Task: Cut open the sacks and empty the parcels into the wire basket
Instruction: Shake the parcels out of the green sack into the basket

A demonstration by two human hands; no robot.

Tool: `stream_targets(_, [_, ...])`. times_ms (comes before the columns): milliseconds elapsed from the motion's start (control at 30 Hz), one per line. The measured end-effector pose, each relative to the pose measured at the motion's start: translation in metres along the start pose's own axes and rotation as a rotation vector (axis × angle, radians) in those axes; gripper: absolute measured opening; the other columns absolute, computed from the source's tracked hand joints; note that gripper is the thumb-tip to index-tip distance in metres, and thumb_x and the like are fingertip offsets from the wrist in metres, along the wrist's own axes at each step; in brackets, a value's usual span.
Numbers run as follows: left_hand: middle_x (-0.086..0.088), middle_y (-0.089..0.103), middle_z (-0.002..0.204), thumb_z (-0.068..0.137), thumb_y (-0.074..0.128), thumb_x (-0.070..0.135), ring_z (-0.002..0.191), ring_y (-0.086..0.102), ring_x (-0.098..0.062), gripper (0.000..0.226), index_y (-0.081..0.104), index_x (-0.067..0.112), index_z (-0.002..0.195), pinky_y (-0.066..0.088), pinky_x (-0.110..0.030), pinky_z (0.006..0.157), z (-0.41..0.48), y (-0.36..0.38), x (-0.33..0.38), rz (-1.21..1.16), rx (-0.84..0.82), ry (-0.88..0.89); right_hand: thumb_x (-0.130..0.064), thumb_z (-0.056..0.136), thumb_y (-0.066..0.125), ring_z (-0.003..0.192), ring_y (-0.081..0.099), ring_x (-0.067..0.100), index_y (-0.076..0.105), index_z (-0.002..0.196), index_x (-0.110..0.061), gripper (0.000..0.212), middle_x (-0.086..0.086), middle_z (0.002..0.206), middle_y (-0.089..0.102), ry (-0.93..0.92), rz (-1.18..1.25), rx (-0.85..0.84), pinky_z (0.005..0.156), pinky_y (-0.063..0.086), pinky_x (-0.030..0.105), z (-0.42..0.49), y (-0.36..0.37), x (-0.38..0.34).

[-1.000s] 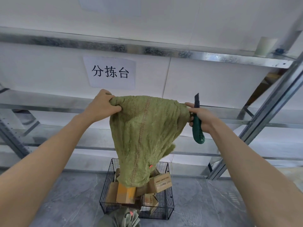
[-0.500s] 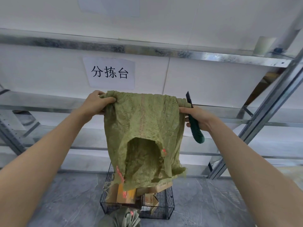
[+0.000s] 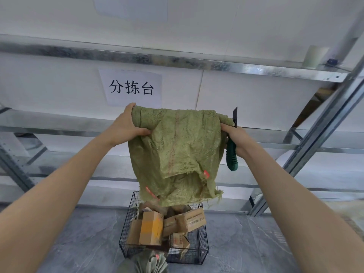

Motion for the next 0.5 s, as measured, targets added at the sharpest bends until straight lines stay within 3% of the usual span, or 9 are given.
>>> stream_targets(100, [0.002, 0.054, 0.114, 0.076, 0.076, 0.012, 0.111, 0.054, -0.022, 0.070, 0.036, 0.022, 0.133, 0.048, -0.029, 0.084, -0.003, 0.000, 0.005, -0.050, -0.045, 0.024, -0.031, 0.083, 0.071, 0.055, 0.054, 0.016, 0.066, 0.086, -0.017, 0.014, 0.000, 0.066, 0.062, 0.018, 0.024, 0.000, 0.049, 0.043, 0.024, 0.002, -0.003, 0.004])
stream_targets(200, [0.005, 0.053, 0.102, 0.081, 0.070, 0.004, 0.095, 0.057, -0.014, 0.069, 0.035, 0.025, 0.137, 0.046, -0.021, 0.072, -0.003, -0.003, 0.003, -0.138, -0.056, 0.010, -0.029, 0.082, 0.072, 0.067, 0.059, 0.022, 0.069, 0.097, -0.011, 0.023, 0.007, 0.079, 0.066, 0.035, 0.036, 0.009, 0.058, 0.047, 0.029, 0.005, -0.009, 0.008])
stream_targets(267, [-0.003, 0.053, 0.103, 0.085, 0.065, 0.002, 0.089, 0.058, -0.016, 0.072, 0.030, 0.029, 0.142, 0.048, -0.026, 0.074, -0.004, -0.003, -0.002, -0.258, -0.073, -0.027, -0.028, 0.082, 0.071, 0.076, 0.061, 0.025, 0.067, 0.108, -0.006, 0.034, 0.011, 0.090, 0.066, 0.044, 0.062, 0.004, 0.066, 0.049, 0.033, 0.006, -0.011, 0.011])
stream_targets(333, [-0.010, 0.051, 0.115, 0.088, 0.061, 0.001, 0.093, 0.058, -0.021, 0.063, 0.037, 0.034, 0.136, 0.051, -0.032, 0.079, -0.005, -0.004, -0.005, -0.342, -0.071, -0.046, -0.025, 0.085, 0.068, 0.077, 0.062, 0.025, 0.066, 0.109, -0.004, 0.032, 0.012, 0.092, 0.066, 0.065, 0.114, -0.018, 0.068, 0.051, 0.033, 0.005, -0.010, 0.014])
stream_targets(400, [-0.005, 0.049, 0.129, 0.088, 0.054, -0.003, 0.103, 0.057, -0.023, 0.048, 0.055, 0.034, 0.119, 0.050, -0.041, 0.088, -0.001, -0.009, -0.007, -0.355, -0.036, -0.033, -0.022, 0.087, 0.065, 0.075, 0.064, 0.024, 0.067, 0.110, -0.008, 0.027, 0.010, 0.089, 0.067, 0.105, 0.195, -0.047, 0.069, 0.053, 0.032, 0.003, -0.007, 0.017])
stream_targets(500, [-0.005, 0.055, 0.134, 0.083, 0.044, -0.010, 0.118, 0.055, -0.026, 0.046, 0.074, 0.024, 0.091, 0.048, -0.046, 0.097, 0.002, -0.011, -0.009, -0.322, 0.000, -0.034, -0.014, 0.088, 0.062, 0.077, 0.064, 0.026, 0.064, 0.121, -0.008, 0.033, 0.011, 0.092, 0.067, 0.132, 0.279, -0.061, 0.074, 0.053, 0.035, 0.003, -0.004, 0.019])
Point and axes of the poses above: each hand's wrist, its own z-axis towards the middle knuckle, its own y-axis out of the palm, x = y × z, the point moved 8 cm from there along z, towards the middle knuckle
